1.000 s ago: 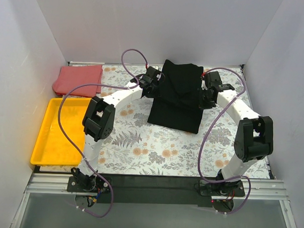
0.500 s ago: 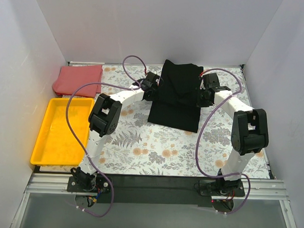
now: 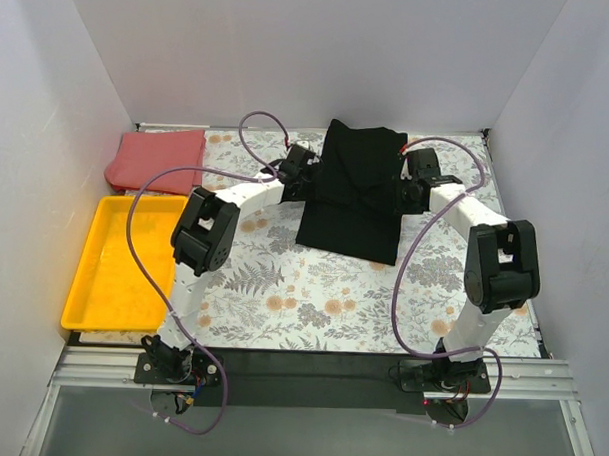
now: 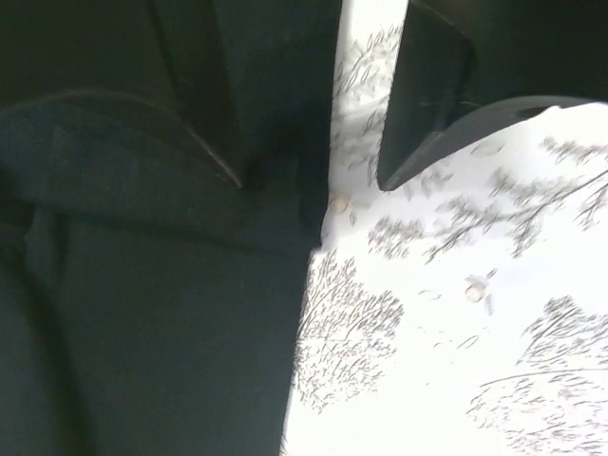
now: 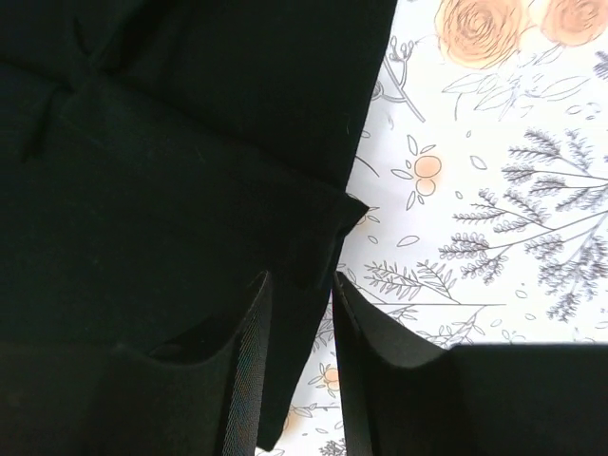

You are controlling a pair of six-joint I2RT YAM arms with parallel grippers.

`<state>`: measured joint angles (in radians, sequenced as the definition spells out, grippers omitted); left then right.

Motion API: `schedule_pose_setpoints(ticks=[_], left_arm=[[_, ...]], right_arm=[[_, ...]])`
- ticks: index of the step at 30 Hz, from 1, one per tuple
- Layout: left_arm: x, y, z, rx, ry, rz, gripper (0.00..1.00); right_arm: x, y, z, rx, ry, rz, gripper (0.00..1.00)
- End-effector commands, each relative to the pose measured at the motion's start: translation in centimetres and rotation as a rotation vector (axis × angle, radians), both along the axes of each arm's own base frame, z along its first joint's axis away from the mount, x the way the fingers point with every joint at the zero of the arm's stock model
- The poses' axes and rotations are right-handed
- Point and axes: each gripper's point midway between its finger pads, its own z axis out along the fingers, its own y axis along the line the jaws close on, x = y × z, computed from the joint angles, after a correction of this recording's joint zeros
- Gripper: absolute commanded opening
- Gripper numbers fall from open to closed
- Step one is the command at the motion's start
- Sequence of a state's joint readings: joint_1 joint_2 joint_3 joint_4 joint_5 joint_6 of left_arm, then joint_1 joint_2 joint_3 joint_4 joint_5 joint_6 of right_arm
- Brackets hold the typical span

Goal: Fold and stack the t-shirts
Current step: Fold the tshirt

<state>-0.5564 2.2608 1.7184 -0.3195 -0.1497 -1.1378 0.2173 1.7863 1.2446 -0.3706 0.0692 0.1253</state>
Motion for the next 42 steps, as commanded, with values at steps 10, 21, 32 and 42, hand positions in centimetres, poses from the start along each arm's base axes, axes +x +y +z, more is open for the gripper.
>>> schedule_pose_setpoints(ticks=[10, 21, 32, 42], left_arm=[[-9.5, -3.8, 4.8, -0.120, -0.034, -0.071, 0.45], [-16.6, -3.4, -2.2, -0.062, 0.227, -0.131, 0.24], [-19.1, -1.9, -3.8, -0.005, 0.340, -0.141, 0.22], [-21.9, -0.5, -3.9, 0.027, 0.451, -0.155, 0.20]], right_arm=[[-1.9, 8.3, 3.3, 0.124, -0.195, 0.253, 0.28], [-0.2, 11.2, -1.2, 0.111, -0.151, 0.336, 0.14], [5.1, 10.3, -2.2, -0.055, -0.213, 0.324, 0.14], [12.1, 8.5, 1.5, -0.287, -0.373, 0.275, 0.17]])
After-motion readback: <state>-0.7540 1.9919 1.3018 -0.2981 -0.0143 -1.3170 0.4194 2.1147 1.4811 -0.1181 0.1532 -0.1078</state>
